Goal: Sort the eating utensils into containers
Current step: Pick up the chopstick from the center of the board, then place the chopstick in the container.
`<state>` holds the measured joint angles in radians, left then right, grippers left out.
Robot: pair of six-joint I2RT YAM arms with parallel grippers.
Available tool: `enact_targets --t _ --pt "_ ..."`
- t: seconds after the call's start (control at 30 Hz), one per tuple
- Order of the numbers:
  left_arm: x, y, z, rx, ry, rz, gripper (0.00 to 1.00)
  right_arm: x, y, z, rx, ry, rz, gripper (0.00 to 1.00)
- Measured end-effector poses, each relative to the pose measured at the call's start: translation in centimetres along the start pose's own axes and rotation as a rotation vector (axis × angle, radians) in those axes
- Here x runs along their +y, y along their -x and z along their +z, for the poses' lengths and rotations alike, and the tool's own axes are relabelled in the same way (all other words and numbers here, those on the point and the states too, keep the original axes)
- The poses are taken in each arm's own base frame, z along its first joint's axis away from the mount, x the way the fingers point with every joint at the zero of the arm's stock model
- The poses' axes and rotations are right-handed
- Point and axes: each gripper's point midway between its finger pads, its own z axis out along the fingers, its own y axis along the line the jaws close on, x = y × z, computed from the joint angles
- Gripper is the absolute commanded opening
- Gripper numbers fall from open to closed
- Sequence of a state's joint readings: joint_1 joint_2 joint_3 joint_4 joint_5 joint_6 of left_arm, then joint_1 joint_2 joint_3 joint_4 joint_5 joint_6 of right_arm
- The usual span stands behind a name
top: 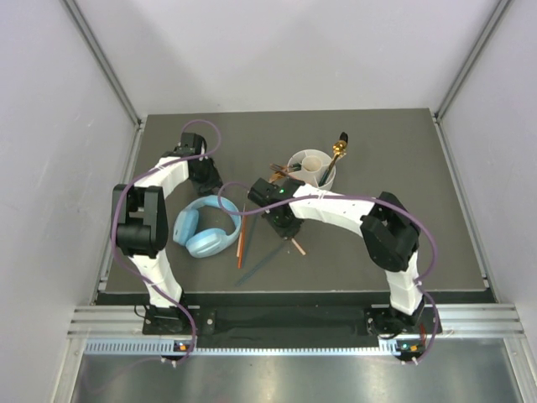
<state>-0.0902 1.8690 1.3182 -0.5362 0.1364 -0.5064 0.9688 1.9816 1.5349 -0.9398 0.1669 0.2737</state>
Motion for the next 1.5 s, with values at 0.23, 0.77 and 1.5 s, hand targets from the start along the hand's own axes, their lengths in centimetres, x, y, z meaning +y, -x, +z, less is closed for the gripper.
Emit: enact_targets --t 0.23,0.77,1.5 --pt "-0.3 -0.1 -0.1 0.005 -0.014 0.006 0.47 -2.0 1.5 -1.2 -0.067 -0.088 0.006 0.0" --pt "-0.8 -0.5 -0.1 0.013 -0.027 0.021 0.47 -10.5 8.6 -13.6 -0.546 -0.173 0.128 0.0" --pt "-1.9 -1.2 0.1 0.015 -0.028 0.063 0.47 -14.9 14.3 -9.9 -0.729 -0.22 0.062 0.0"
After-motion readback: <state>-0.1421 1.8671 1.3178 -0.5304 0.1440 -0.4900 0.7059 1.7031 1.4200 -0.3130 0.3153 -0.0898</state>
